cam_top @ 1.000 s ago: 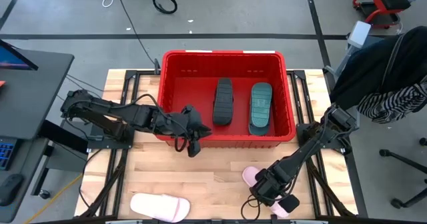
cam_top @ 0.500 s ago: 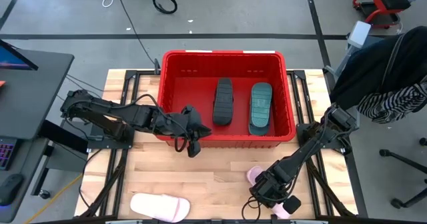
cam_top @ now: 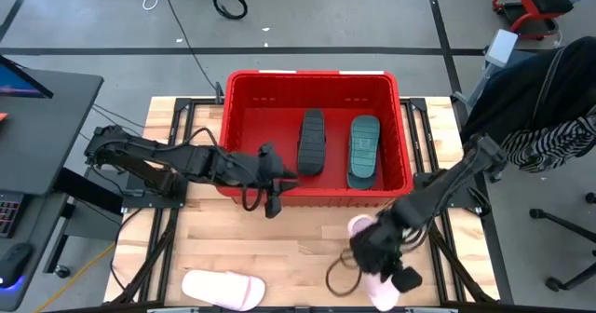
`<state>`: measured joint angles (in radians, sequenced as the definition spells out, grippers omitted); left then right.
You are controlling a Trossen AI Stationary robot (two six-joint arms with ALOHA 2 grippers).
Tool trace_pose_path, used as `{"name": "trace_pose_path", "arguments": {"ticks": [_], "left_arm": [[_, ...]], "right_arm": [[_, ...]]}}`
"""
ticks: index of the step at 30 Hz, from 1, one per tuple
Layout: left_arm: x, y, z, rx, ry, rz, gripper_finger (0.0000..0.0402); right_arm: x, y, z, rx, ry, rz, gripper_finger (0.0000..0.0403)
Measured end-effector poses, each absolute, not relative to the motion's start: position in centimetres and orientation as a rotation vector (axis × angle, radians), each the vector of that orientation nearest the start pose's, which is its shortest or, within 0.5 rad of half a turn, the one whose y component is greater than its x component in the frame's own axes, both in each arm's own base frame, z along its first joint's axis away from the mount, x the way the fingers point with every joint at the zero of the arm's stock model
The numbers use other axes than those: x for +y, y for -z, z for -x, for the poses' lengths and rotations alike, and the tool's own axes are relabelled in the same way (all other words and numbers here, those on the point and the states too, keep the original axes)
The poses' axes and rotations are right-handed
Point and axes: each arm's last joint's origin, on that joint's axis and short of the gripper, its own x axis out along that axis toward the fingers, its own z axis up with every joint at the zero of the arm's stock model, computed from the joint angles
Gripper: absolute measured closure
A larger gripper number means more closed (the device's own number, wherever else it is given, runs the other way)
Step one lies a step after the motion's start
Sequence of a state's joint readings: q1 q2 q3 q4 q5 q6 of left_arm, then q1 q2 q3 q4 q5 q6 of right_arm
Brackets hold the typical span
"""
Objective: Pick and place slides into bin
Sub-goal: Put the right pink slides into the red bin
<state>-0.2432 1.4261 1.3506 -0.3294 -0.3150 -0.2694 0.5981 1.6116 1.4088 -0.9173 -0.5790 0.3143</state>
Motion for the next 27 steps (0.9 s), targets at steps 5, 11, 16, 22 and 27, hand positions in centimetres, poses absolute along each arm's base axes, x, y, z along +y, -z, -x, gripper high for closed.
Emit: {"name": "trace_pose_path", "arguments": {"ticks": [5, 11, 16, 22, 27], "left_arm": [[-6.9, -38.2, -31.6, 0.238, -0.091, 0.083, 0.0252], [-5.4, -38.8, -32.0, 0.176, -0.091, 0.174, 0.018], [-4.0, -38.8, -32.3, 0.183, -0.027, 0.299, 0.0148], [-3.5, -39.4, -32.7, 0.122, 0.079, 0.35, 0.0142], [-3.3, -39.9, -32.4, 0.096, 0.083, 0.352, 0.0146]], "right_arm": [[16.8, -33.5, -24.5, 1.296, -0.78, -0.328, 0.0394], [15.0, -36.5, -21.5, 1.255, -0.675, -0.403, 0.0394], [12.8, -40.3, -18.8, 0.981, -0.559, -0.442, 0.0394], [9.8, -44.4, -16.8, 0.492, -0.363, -0.284, 0.0395], [7.7, -44.9, -16.9, 0.403, -0.186, -0.203, 0.0395]]}}
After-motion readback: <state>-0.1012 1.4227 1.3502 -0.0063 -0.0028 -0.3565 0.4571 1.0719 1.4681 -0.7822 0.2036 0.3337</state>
